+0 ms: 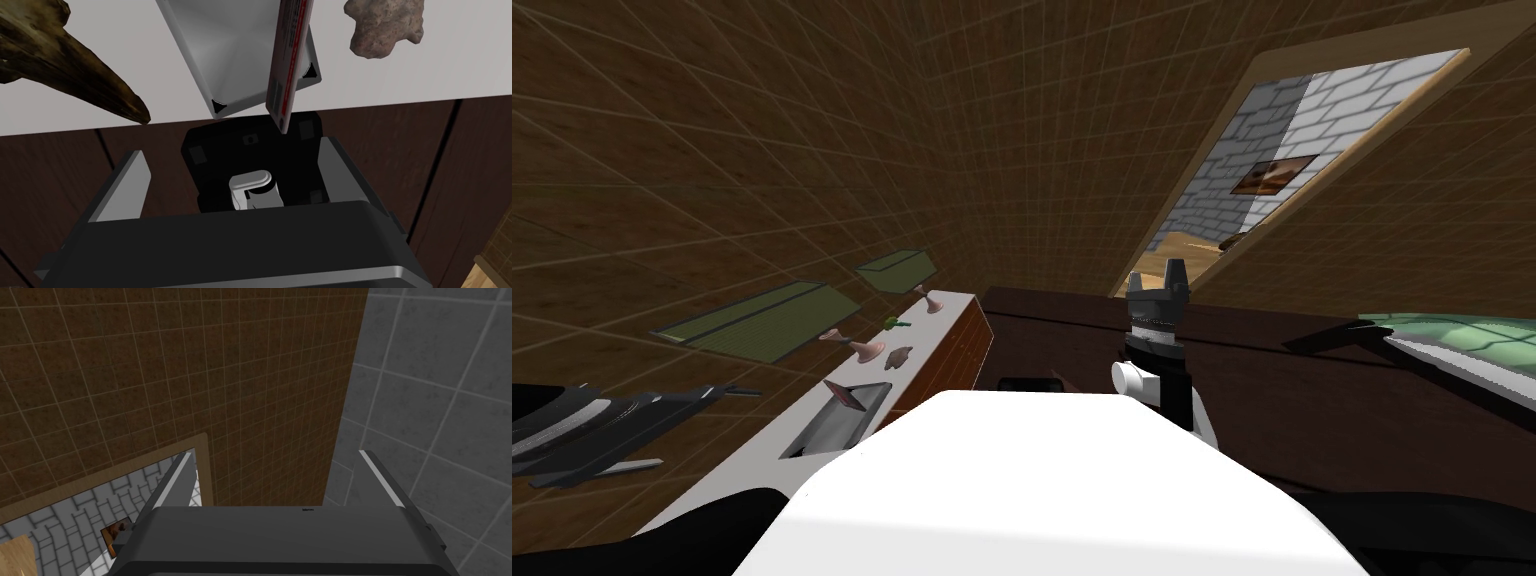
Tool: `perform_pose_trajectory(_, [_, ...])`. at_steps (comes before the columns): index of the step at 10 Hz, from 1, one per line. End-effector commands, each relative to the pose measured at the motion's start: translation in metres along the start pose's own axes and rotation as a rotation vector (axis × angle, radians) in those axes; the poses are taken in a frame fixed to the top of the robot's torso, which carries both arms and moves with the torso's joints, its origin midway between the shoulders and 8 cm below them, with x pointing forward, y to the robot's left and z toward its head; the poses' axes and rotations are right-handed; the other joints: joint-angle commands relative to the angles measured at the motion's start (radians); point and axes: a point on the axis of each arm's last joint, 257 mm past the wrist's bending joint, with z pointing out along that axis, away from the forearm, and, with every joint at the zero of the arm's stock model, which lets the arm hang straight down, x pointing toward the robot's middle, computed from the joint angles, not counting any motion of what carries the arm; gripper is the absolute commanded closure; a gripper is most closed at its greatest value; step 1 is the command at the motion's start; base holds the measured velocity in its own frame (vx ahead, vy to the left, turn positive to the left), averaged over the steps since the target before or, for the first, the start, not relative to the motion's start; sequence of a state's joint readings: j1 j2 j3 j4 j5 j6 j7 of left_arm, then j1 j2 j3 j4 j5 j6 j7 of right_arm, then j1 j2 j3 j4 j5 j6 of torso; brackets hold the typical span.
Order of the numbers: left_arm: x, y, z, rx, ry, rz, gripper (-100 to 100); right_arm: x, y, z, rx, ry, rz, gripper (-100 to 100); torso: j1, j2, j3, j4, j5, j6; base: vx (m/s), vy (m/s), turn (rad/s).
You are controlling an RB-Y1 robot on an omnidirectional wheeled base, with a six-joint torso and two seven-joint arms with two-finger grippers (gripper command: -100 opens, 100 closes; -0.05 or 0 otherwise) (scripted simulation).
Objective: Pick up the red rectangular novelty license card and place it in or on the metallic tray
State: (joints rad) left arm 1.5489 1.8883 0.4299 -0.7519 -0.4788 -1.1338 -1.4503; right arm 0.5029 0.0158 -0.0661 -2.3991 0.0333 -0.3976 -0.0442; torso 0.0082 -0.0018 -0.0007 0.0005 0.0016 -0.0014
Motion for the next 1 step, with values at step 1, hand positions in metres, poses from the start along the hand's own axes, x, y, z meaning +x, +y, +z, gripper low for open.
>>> perform_pose_trajectory(1, [0.0,0.0,0.0,0.0,0.0,0.0,0,0.0,0.0,0.0,0.0,0.0,0.0,0,0.0,0.0,0.0,0.0,0.0,0.0,0.0,0.0,0.0])
